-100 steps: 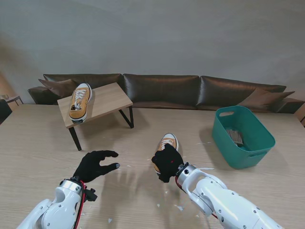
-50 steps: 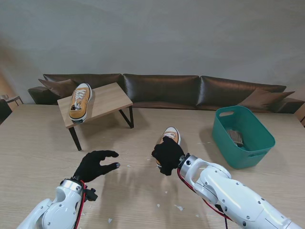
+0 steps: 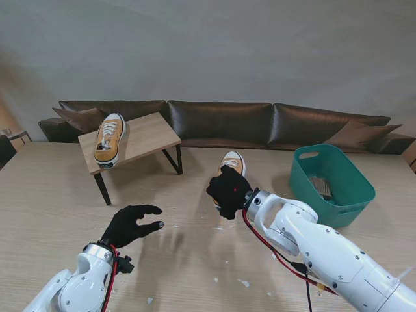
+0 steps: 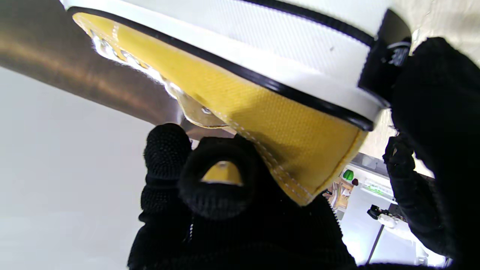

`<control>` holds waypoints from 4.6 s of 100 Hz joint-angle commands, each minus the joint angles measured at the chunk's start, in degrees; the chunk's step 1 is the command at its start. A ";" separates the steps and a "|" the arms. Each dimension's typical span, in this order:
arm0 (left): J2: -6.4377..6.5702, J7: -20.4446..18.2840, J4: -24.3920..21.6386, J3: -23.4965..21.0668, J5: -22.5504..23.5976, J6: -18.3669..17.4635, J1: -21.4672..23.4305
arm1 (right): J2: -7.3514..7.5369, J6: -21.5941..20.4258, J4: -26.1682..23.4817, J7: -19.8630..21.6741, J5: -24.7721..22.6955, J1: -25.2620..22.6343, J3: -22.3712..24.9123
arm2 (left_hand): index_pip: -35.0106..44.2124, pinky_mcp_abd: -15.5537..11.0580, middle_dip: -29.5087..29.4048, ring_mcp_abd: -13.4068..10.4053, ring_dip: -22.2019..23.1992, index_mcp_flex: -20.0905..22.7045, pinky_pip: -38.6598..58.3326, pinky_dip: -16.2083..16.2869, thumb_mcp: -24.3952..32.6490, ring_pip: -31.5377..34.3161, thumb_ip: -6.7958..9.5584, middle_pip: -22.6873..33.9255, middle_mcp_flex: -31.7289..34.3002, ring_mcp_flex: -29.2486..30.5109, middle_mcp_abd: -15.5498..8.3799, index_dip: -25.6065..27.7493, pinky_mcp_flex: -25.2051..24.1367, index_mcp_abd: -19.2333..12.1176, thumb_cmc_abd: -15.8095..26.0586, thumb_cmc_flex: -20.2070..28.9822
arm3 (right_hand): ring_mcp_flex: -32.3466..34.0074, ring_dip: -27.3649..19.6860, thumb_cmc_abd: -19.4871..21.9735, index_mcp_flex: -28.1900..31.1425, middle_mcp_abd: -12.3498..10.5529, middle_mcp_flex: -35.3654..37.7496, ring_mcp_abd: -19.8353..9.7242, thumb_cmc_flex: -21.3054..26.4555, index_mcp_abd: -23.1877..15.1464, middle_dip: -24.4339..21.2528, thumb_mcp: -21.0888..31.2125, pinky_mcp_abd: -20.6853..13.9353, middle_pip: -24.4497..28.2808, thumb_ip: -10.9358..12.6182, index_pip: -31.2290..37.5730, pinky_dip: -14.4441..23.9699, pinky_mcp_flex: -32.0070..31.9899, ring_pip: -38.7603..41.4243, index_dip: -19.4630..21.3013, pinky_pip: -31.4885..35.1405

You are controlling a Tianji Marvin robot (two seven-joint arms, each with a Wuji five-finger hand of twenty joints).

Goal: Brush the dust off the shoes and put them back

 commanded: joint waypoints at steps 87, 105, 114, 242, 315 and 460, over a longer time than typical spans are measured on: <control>-0.83 -0.84 -1.76 -1.51 -1.19 7.72 0.15 | -9.84 4.37 17.57 -15.95 12.55 23.95 -20.01 | 0.10 0.64 0.45 1.18 0.14 0.80 -2.67 1.45 -1.40 -0.08 1.75 -0.45 0.16 -1.90 0.48 0.29 -1.25 0.72 2.29 1.80 | 0.68 0.96 1.29 7.33 -9.30 2.84 -2.82 11.31 2.68 -0.79 11.44 -0.55 0.58 3.83 18.87 1.88 12.33 0.59 6.83 -1.00; -1.21 0.65 -1.55 -1.28 -1.48 9.04 0.65 | -13.53 4.21 23.58 -19.86 15.38 27.60 -24.06 | 0.13 0.67 0.44 1.14 0.13 0.92 -3.03 1.51 -1.48 -0.18 1.76 -0.47 0.20 -2.15 0.51 0.30 -1.42 0.68 2.42 1.80 | 0.68 0.93 1.55 7.14 -9.28 2.67 -2.77 11.37 2.89 -0.87 11.32 -0.55 0.71 3.91 18.82 1.90 12.27 0.56 6.81 -1.05; -1.33 0.95 -1.32 -1.13 -1.82 9.58 0.75 | -15.40 3.81 26.93 -21.46 16.72 29.20 -25.90 | 0.11 0.65 0.43 1.27 0.14 0.92 -3.29 1.52 -1.58 -0.20 1.77 -0.48 0.20 -2.18 0.62 0.29 -1.50 0.85 2.47 1.80 | 0.67 0.90 1.75 7.06 -9.23 2.58 -2.82 11.34 2.97 -0.94 11.28 -0.54 0.79 3.97 18.87 1.90 12.24 0.53 6.78 -1.09; -2.33 3.31 -2.39 -0.69 -3.91 15.81 0.93 | -42.41 -6.76 69.20 -41.24 32.27 38.76 -44.45 | 0.34 0.60 0.49 1.74 0.44 1.80 -4.34 2.91 -2.06 -0.08 1.84 -0.59 0.24 -2.29 1.04 0.38 -1.20 1.63 3.20 2.29 | 0.70 -0.21 5.03 5.38 -9.50 0.24 -2.62 11.22 2.95 -2.39 9.58 -0.86 2.56 4.93 19.65 1.64 10.37 -0.93 6.21 -1.95; -2.61 3.40 -2.71 -0.80 -5.23 17.99 1.12 | -43.65 -3.30 69.47 -34.90 34.51 37.62 -43.33 | 0.68 0.46 0.87 1.87 1.19 2.44 -1.85 3.76 -2.34 0.90 1.86 -0.26 0.84 -1.75 1.53 0.69 -1.29 2.16 3.57 2.34 | -0.35 -4.13 12.85 -2.22 -8.59 -8.29 -2.70 8.72 -5.68 -7.24 2.54 -0.83 4.25 8.07 15.77 -1.38 3.57 -7.95 7.77 -2.40; -3.47 4.13 -1.57 -0.23 -9.41 21.82 0.76 | -44.04 6.15 69.83 -22.02 37.73 37.79 -42.37 | 3.02 0.41 5.20 2.14 4.22 6.13 3.18 3.77 -3.71 6.00 1.98 2.17 6.45 0.71 4.13 2.46 -1.42 4.91 4.76 2.39 | -4.54 -6.96 14.95 -38.19 -5.12 -13.37 -1.20 9.24 3.51 -17.14 -1.04 1.67 -1.47 10.35 -24.57 -2.77 -0.86 -11.85 -39.10 -1.71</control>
